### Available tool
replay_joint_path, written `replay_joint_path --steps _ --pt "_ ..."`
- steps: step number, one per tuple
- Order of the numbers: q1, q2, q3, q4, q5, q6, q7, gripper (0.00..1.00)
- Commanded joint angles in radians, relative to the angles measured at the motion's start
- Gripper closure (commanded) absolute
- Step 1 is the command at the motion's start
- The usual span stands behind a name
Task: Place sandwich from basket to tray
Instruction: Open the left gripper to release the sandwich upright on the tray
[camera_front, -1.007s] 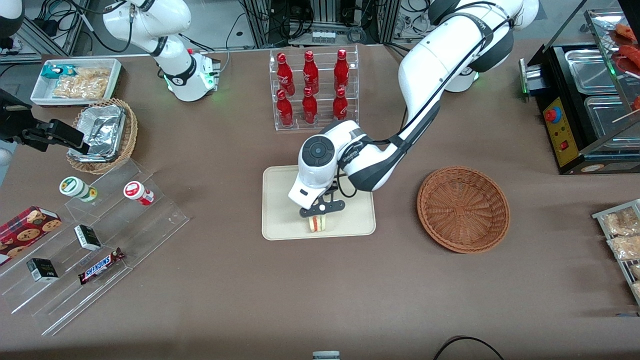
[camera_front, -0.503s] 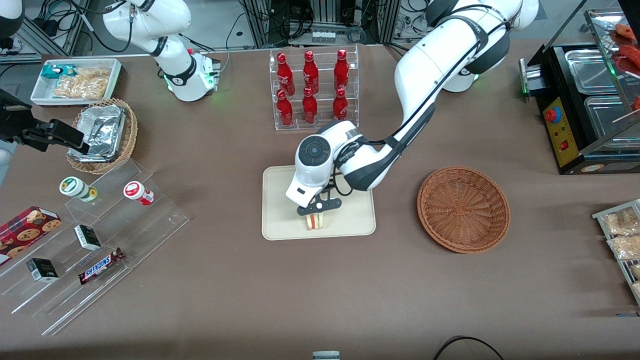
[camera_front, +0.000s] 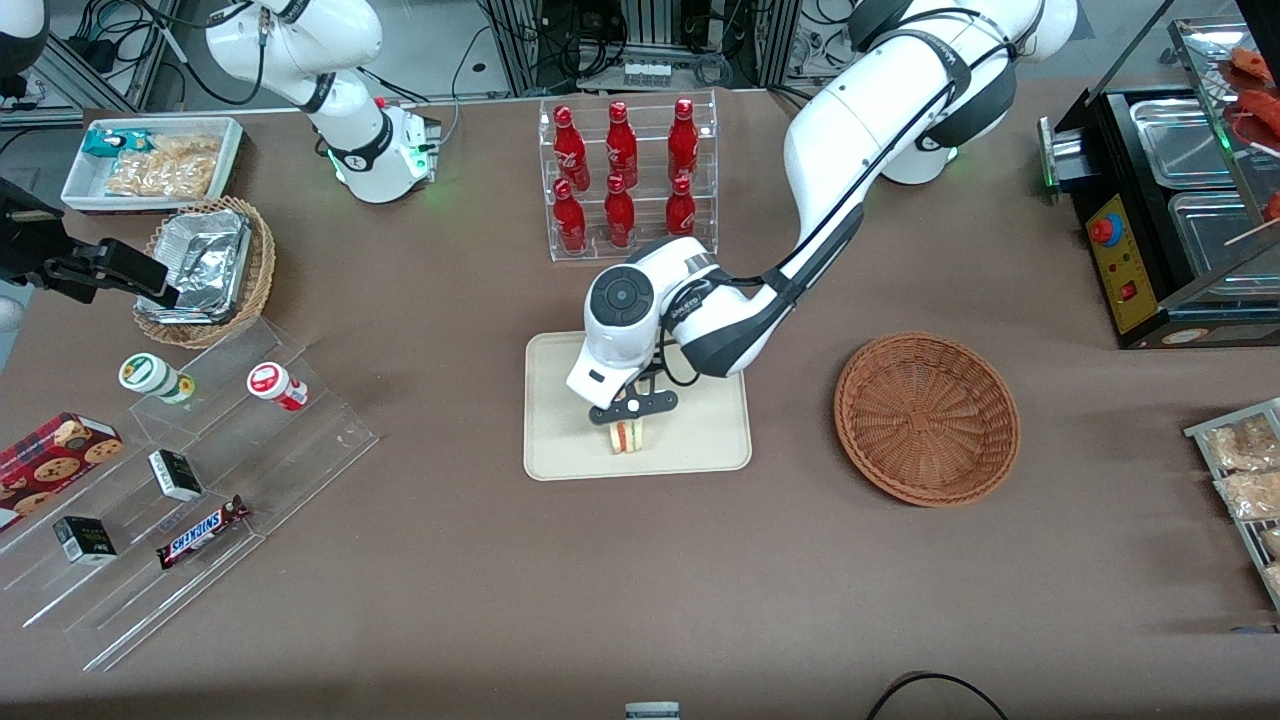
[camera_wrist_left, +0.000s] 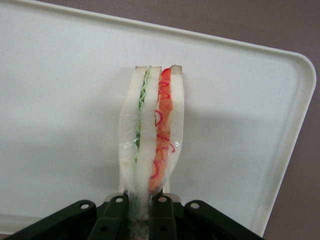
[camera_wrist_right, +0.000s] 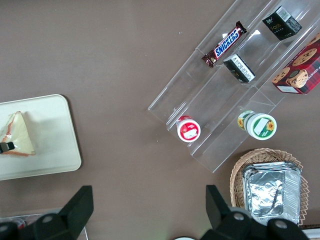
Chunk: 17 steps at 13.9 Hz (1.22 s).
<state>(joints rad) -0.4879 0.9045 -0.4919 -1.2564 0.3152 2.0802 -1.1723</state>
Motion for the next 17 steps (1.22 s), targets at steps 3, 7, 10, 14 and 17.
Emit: replay_joint_path --steps 3,7,10,14,17 --pt "-0.021 0.000 0.003 -0.008 -0.028 -0.014 -0.010 0.91" --pt "-0.020 0.004 0.003 -0.021 -0.033 -0.002 -0.012 0.00" --pt "-0.012 -0.030 0.003 -0.012 -0.031 -0.005 -0.009 0.00" --pt "-0.006 -0.111 0.009 -0.011 -0.030 -0.023 -0.006 0.00" --pt "0.029 -0.148 0.010 -0.015 -0.016 -0.095 0.020 0.00"
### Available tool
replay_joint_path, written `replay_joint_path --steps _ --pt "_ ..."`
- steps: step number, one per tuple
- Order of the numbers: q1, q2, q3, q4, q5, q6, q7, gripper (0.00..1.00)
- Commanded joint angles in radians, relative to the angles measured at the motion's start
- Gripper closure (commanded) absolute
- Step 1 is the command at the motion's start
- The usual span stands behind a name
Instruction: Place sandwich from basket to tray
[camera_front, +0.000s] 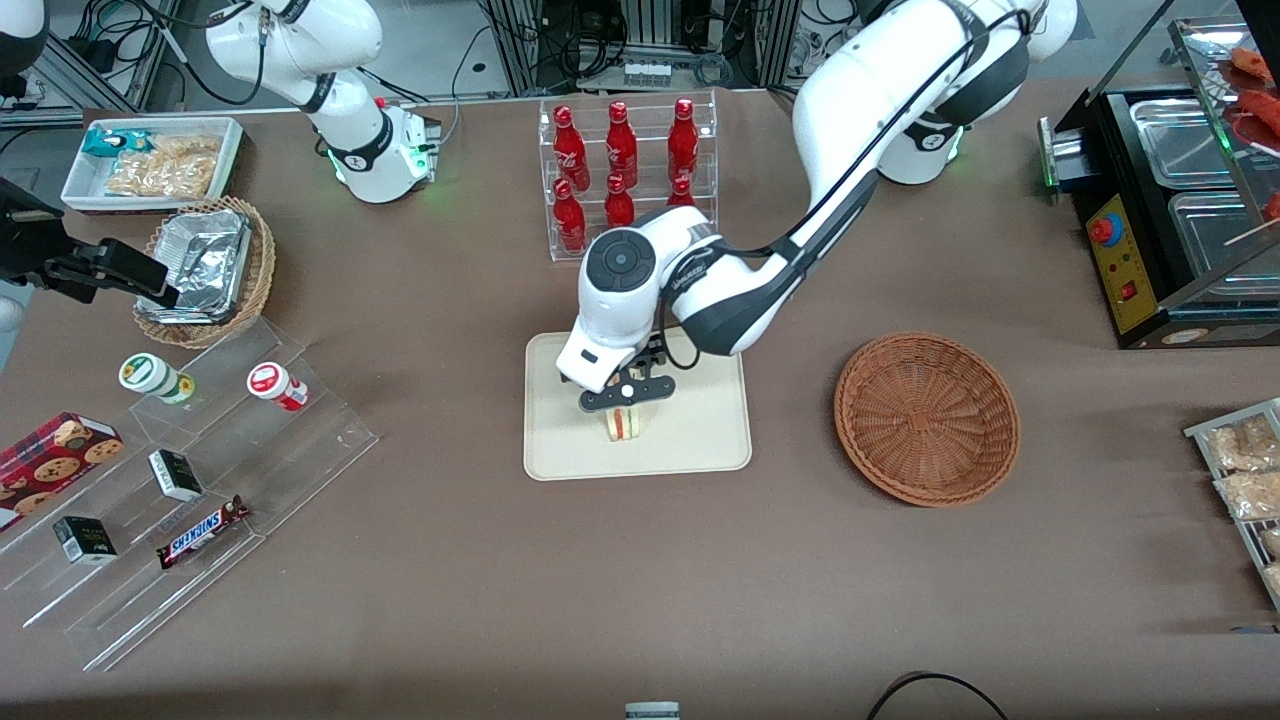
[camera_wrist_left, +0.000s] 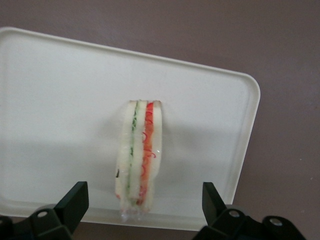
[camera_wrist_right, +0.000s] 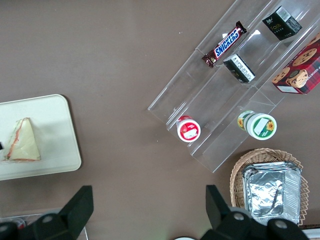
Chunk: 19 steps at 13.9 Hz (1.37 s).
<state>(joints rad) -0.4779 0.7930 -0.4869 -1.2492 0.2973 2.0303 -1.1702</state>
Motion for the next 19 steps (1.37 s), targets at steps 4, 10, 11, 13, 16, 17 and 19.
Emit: replay_joint_path --steps 4,10,11,13,16,17,19 --pt "0.122 -0.151 0.002 -0.065 -0.006 -0.160 0.049 0.00" --pt "0.312 -0.290 0.001 -0.162 -0.033 -0.305 0.285 0.00" --pt "0.344 -0.322 0.001 -0.195 -0.033 -0.305 0.326 0.00" --pt "0.428 -0.392 -0.001 -0.266 -0.050 -0.305 0.462 0.00" --pt "0.513 -0.472 0.002 -0.341 -0.116 -0.306 0.611 0.00" --pt "0.527 -0.515 0.007 -0.376 -0.159 -0.305 0.683 0.00" --pt "0.533 -0.579 0.062 -0.407 -0.188 -0.323 0.774 0.00"
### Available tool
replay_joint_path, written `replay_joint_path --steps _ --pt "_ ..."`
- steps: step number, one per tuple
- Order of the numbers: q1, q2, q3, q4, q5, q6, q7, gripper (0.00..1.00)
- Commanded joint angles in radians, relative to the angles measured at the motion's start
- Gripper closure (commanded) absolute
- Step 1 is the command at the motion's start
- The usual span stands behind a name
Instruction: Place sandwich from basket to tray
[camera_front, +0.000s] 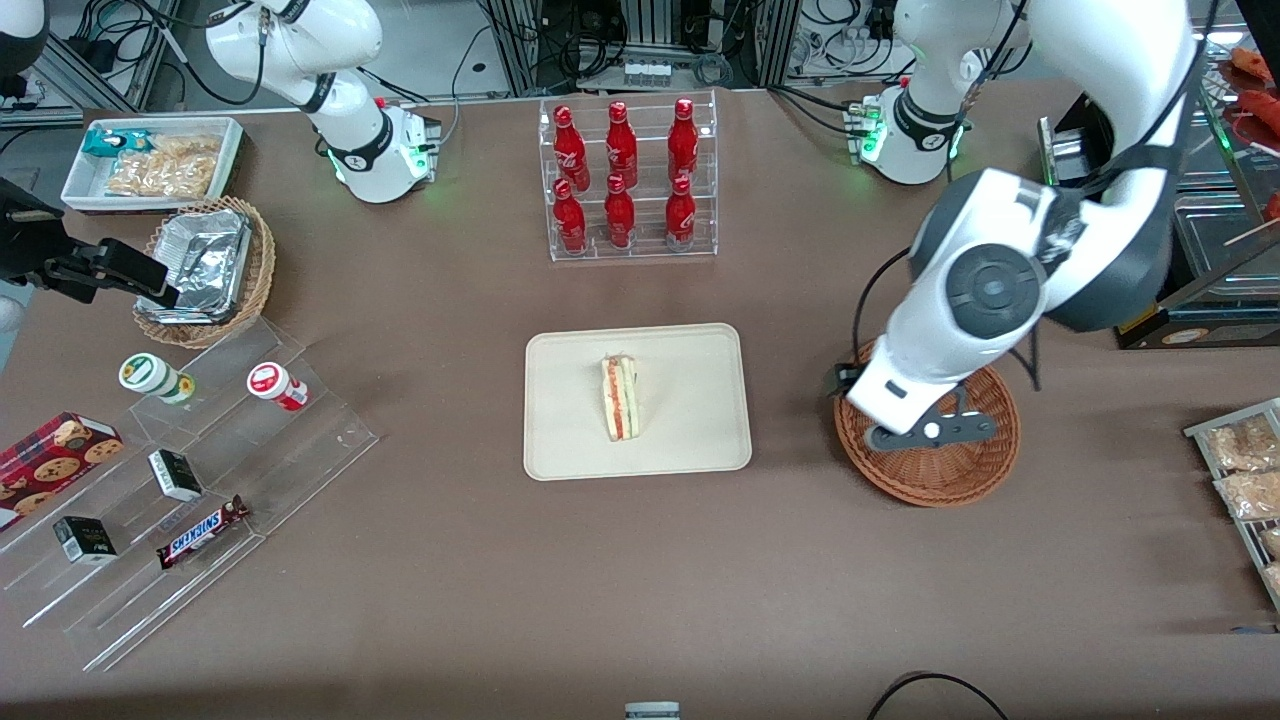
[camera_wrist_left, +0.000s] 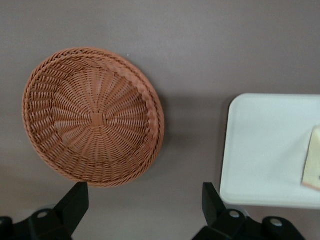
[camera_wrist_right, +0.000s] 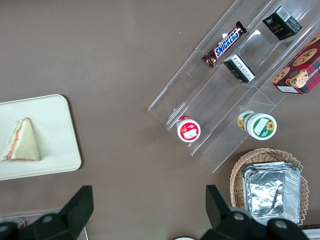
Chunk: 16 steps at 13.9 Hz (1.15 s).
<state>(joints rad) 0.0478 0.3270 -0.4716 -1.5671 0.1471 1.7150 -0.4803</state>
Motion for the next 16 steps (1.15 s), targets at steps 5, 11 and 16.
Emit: replay_joint_path --steps 5,11,16 --pt "-0.069 -0.256 0.275 -0.099 -0.150 -0.224 0.342 0.00" --pt "-0.072 -0.376 0.346 -0.088 -0.135 -0.336 0.381 0.00" --pt "-0.072 -0.391 0.379 -0.064 -0.098 -0.296 0.422 0.00"
